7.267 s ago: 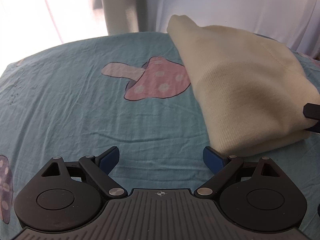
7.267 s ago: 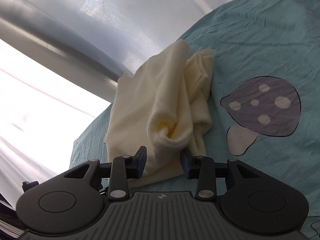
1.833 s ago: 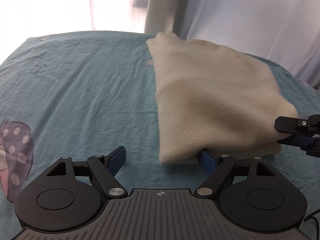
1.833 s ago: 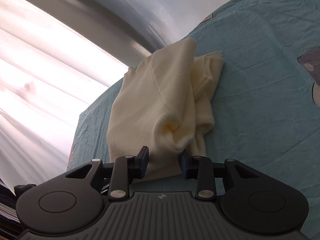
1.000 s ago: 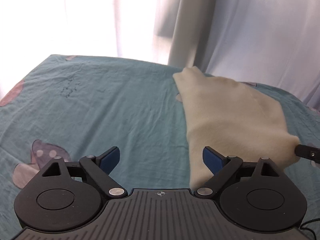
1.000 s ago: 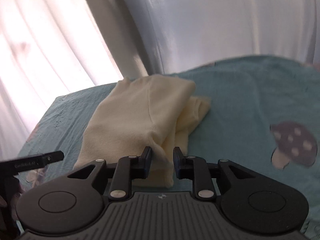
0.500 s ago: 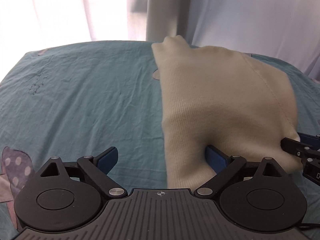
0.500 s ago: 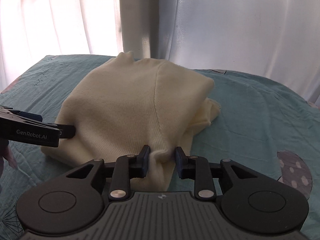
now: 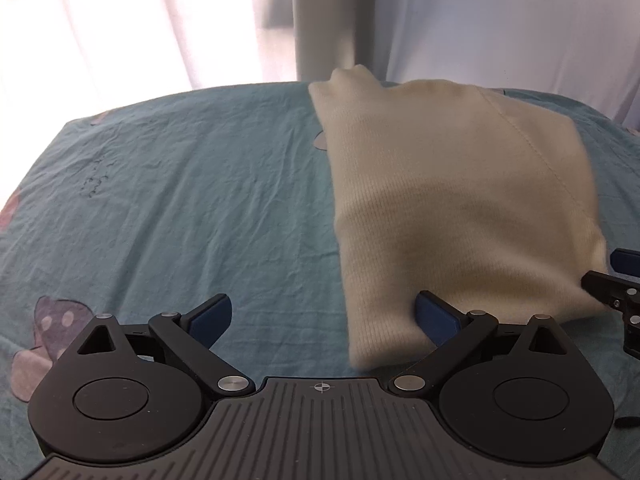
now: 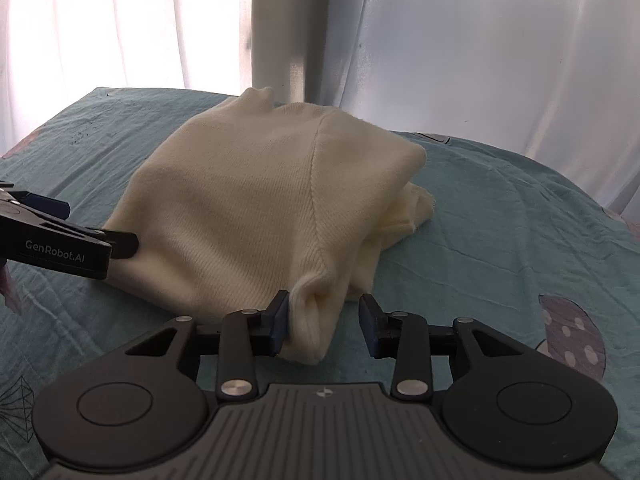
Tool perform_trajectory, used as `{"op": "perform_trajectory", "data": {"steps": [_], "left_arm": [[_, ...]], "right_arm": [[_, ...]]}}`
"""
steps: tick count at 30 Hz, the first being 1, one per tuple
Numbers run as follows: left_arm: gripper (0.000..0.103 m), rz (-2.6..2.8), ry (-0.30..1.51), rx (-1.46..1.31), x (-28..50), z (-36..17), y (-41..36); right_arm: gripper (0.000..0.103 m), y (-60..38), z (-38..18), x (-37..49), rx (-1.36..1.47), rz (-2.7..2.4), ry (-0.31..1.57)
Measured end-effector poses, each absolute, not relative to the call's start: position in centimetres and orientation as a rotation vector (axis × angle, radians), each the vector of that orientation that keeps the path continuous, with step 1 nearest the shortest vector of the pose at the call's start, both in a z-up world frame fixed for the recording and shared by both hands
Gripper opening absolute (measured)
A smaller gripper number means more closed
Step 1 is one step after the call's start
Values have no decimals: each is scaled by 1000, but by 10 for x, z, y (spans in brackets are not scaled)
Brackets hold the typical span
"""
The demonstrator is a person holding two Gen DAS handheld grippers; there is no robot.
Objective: Fold small clothes
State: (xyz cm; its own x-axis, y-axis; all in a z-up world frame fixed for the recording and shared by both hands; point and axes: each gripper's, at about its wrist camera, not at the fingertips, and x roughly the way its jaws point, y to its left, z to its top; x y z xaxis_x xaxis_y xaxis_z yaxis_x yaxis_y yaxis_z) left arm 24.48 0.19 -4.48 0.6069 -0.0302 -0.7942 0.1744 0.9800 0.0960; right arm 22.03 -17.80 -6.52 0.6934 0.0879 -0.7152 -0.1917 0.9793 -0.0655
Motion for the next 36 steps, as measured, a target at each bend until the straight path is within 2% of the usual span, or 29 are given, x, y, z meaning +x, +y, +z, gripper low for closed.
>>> {"op": "perform_trajectory", "data": {"steps": [1, 4, 13, 17, 20, 24, 28, 33, 36], "left_arm": [[101, -117, 914, 174, 242, -44, 3], [101, -110, 928, 184, 233, -42, 4], [100, -125, 992, 194, 189, -50, 6], [101, -118, 1015, 147, 181, -47, 12], [101, -120, 1022, 126, 178, -42, 17], [102, -121, 1017, 131, 176, -38, 19], [102, -115, 1037, 129, 179, -38, 19], [102, -137, 1044, 119, 183, -36, 16], [103, -137, 1059, 120, 187, -34, 12]], "right_arm": [[39, -178, -64, 216, -148, 154, 796], [51, -180, -61, 207, -159, 123, 833], [53, -188, -60, 168, -70, 159, 894], [67, -187, -52, 164, -1, 203, 869], [68, -184, -51, 164, 15, 207, 864], [80, -182, -49, 166, 55, 193, 878], [86, -179, -47, 169, 72, 173, 898], [99, -175, -44, 172, 78, 133, 912], [99, -174, -43, 173, 68, 99, 936]]}}
